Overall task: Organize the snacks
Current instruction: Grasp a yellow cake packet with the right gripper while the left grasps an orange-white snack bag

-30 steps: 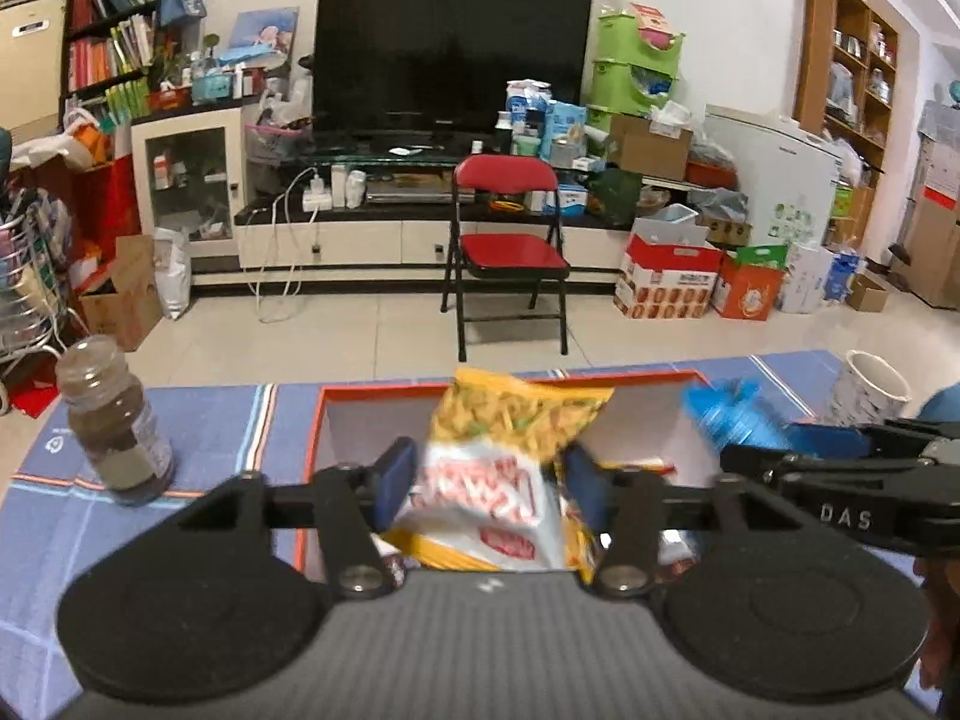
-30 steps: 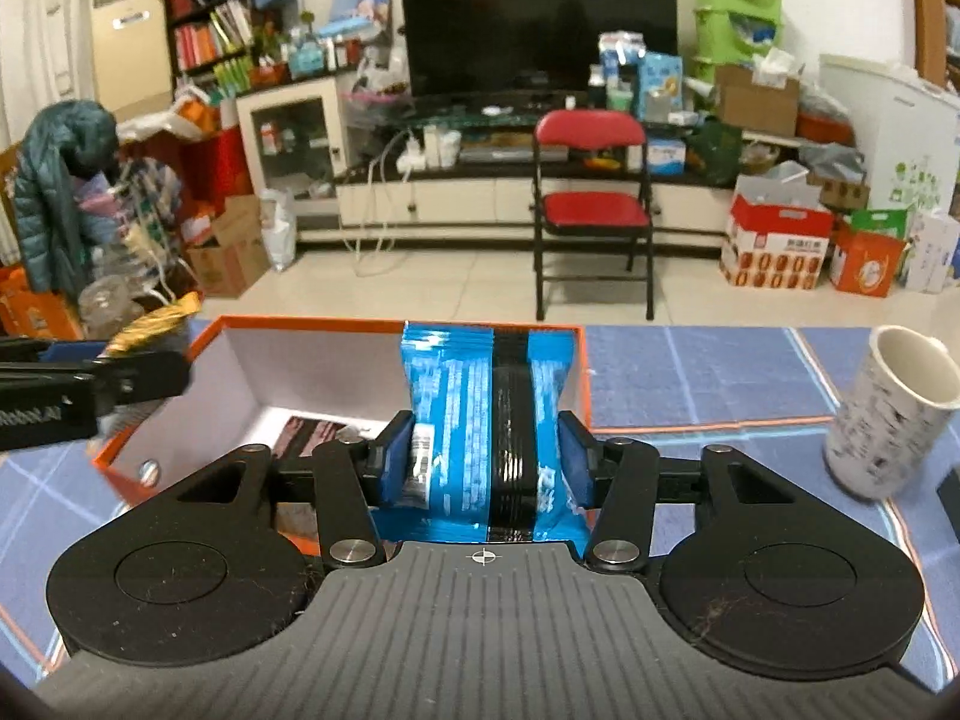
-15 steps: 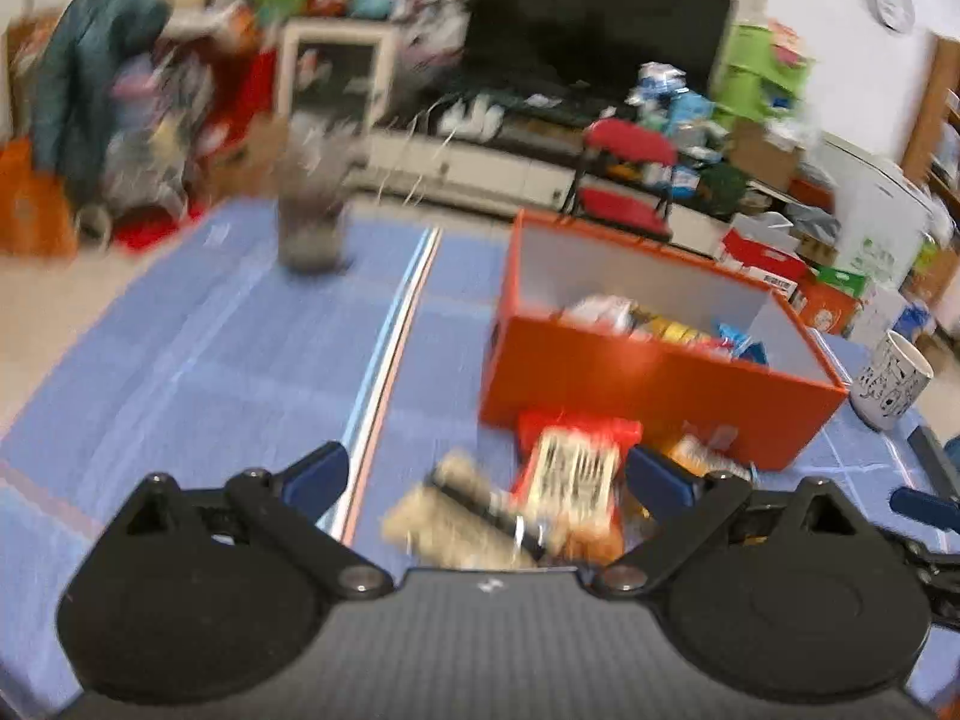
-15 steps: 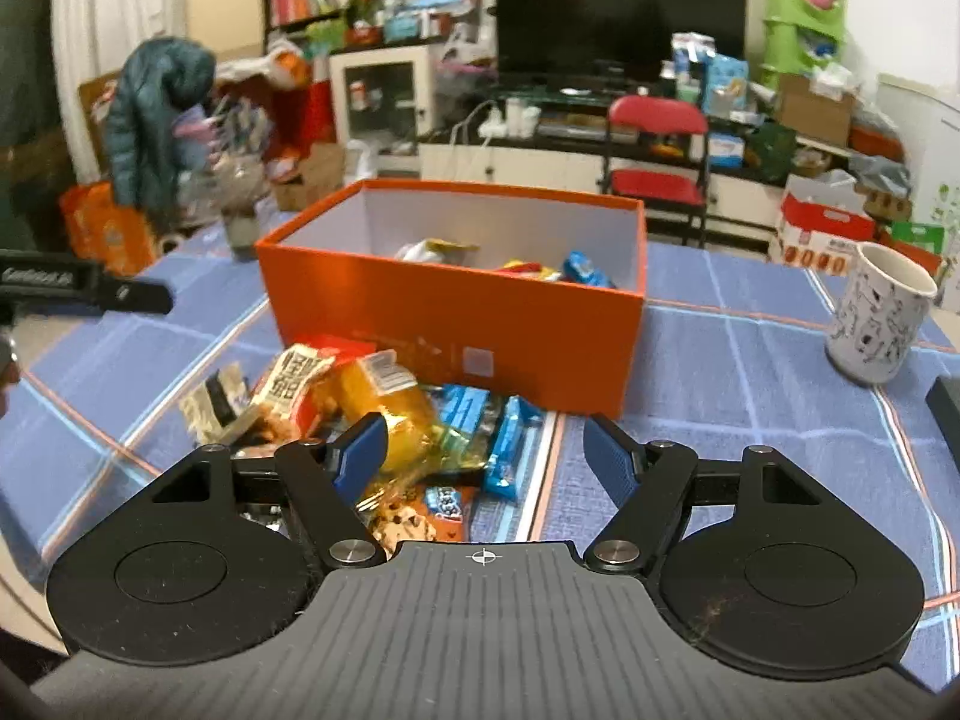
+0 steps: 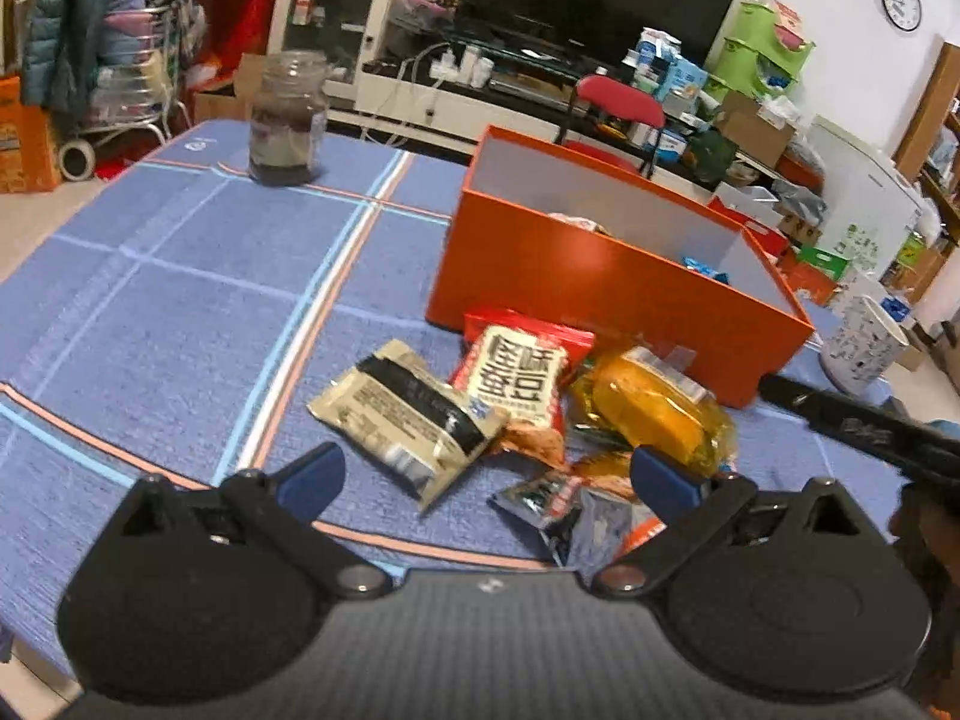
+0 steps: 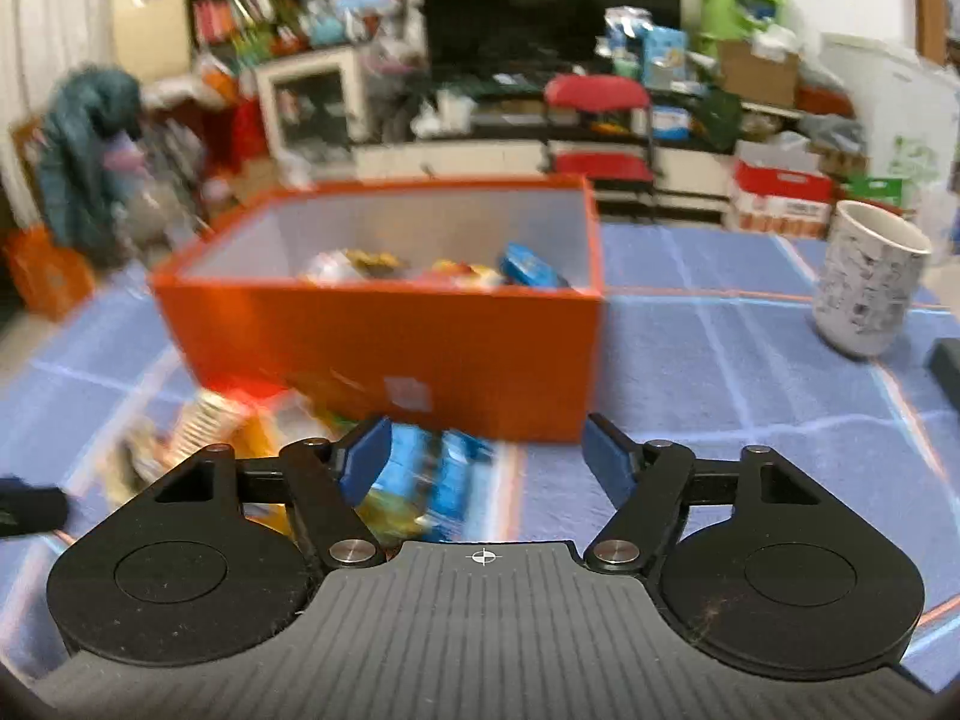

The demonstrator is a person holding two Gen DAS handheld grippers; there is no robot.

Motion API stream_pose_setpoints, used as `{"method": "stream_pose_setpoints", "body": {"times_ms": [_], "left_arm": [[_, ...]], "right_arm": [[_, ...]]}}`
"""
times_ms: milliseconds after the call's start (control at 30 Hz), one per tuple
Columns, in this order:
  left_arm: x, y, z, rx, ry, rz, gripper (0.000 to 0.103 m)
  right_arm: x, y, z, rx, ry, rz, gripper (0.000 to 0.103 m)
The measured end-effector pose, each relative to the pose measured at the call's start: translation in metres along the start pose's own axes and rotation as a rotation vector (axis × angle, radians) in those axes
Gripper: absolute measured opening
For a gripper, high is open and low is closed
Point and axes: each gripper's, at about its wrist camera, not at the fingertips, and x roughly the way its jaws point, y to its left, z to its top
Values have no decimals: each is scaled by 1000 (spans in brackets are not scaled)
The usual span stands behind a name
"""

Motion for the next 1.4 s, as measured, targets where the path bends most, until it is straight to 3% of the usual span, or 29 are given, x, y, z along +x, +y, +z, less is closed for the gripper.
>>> {"method": "stream_pose_setpoints", "body": {"times_ms": [100,167,300,367,467,500,600,700,867,1100,1200,1233,1267,1300,1400], "left_arm": [[4,1,0,-53,14,10,100],[6,-2,-2,-57,22,21,100],[6,-8,-5,-33,33,11,100],[7,-8,-5,-44,46,-2,100],[10,-9,-5,-67,76,-28,100],[10,-10,-6,-67,83,-34,100],[11,-18,-6,-49,87,-37,100],[12,-28,-5,-45,100,-20,101],[21,-56,-12,-41,125,70,101],[44,-83,-21,-1,122,150,102],[54,-77,-21,-41,161,130,102],[56,-76,-22,-29,167,129,98],[56,-76,-23,-10,171,116,78],[56,-76,-23,12,181,101,67],[48,-73,-22,61,171,47,63]], "right_arm": [[-3,26,4,-155,-45,105,67],[10,40,4,-239,3,152,67],[41,47,-1,-256,110,191,65],[52,47,-4,-256,145,217,59],[65,50,-9,-256,197,222,35],[67,50,-11,-258,208,221,26],[63,48,-9,-252,200,216,23],[46,43,-3,-250,158,181,23],[4,20,-2,-199,91,95,23],[-29,-2,-14,-149,100,48,23],[-41,-8,-16,-121,96,49,23],[-43,-10,-17,-113,96,52,23],[-43,-11,-18,-110,98,57,23],[-42,-11,-18,-112,100,61,23],[-38,-15,-18,-101,106,66,23]]}}
